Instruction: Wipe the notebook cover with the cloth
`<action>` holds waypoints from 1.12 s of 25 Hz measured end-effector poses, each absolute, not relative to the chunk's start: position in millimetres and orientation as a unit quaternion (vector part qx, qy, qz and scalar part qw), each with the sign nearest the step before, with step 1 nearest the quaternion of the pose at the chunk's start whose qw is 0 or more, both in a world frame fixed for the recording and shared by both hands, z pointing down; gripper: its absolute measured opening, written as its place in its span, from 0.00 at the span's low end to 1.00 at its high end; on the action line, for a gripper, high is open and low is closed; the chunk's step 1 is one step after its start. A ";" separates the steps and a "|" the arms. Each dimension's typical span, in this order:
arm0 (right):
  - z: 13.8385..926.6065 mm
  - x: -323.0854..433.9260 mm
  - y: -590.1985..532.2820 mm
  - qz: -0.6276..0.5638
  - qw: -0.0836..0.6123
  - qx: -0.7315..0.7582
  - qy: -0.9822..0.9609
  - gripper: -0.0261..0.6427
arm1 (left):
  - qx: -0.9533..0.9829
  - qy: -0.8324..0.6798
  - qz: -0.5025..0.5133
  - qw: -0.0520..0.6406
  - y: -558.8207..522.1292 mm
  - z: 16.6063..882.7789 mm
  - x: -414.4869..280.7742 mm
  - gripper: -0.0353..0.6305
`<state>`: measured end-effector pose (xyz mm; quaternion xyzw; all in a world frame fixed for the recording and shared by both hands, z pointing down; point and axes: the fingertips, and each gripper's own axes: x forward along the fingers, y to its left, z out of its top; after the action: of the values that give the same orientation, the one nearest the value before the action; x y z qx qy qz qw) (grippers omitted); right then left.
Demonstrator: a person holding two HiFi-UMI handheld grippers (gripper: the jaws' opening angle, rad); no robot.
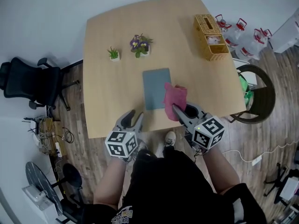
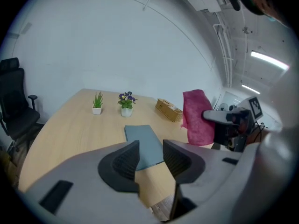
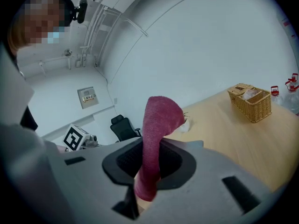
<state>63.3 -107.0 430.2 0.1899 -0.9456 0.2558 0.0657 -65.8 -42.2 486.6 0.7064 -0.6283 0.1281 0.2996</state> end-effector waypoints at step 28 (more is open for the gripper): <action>477.9 74.4 -99.0 0.304 0.101 0.258 -0.911 0.14 | 0.695 -0.557 0.189 0.413 -86.7 594.9 -64.4 0.28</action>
<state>74.4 -99.0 477.9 0.2578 -0.9114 0.3044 0.1014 -64.4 -86.7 594.9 0.6950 -0.5574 0.1888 0.4131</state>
